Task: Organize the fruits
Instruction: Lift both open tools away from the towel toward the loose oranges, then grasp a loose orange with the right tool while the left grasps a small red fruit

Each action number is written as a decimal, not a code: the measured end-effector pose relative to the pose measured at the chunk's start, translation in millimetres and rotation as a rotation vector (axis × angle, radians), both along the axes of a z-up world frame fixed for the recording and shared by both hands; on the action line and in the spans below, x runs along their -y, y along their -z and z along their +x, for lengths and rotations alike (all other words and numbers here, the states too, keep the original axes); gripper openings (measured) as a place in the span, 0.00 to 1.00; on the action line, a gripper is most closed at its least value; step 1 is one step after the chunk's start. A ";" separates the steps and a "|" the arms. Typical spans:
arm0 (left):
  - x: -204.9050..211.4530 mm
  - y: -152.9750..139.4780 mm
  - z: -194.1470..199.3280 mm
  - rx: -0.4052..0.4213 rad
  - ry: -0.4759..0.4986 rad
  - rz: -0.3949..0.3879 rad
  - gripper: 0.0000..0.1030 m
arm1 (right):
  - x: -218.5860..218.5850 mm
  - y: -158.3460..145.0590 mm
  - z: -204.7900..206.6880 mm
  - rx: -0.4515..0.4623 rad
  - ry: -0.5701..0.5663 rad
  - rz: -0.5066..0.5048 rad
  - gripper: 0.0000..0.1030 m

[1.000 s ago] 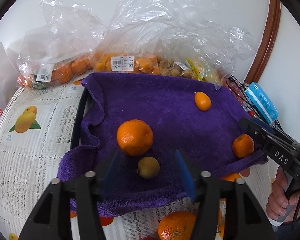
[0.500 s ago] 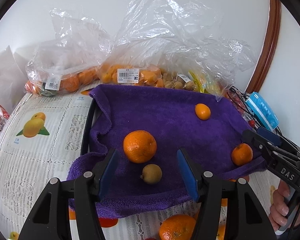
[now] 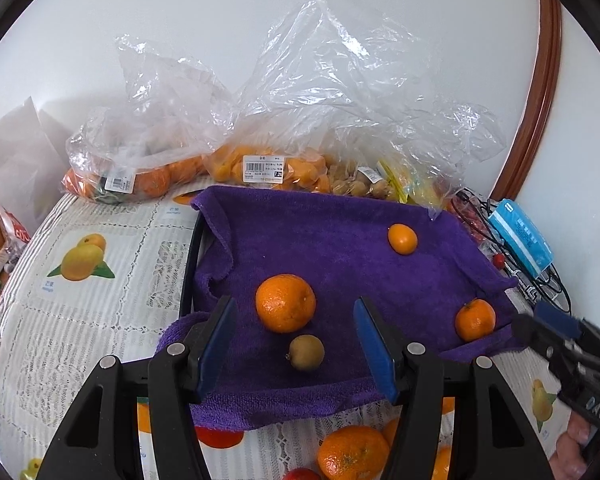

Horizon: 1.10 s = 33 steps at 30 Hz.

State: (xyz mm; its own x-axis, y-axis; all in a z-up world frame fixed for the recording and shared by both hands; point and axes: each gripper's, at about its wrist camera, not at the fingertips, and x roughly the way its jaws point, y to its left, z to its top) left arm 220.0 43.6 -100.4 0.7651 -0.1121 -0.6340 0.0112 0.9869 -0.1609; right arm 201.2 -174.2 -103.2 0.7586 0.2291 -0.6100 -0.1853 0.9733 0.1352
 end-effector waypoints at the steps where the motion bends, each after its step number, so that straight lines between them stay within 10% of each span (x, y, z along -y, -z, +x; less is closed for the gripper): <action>1: 0.0 -0.6 -0.6 0.002 -0.001 0.004 0.56 | -0.1 2.8 -3.0 -0.014 -0.007 0.013 0.65; 23: -23.6 -2.6 1.7 -0.026 -0.055 -0.062 0.58 | -52.0 64.3 12.2 -0.219 -0.100 -0.016 0.42; 33: -19.7 -6.3 -6.3 -0.011 -0.030 -0.039 0.58 | -30.1 32.6 -16.4 -0.121 -0.065 -0.001 0.40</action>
State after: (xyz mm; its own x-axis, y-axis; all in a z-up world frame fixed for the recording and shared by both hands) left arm 213.7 63.3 -94.1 0.7614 -0.1139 -0.6382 -0.0206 0.9797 -0.1993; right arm 184.8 -144.2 -135.8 0.6628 0.2746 -0.6966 -0.2304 0.9600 0.1593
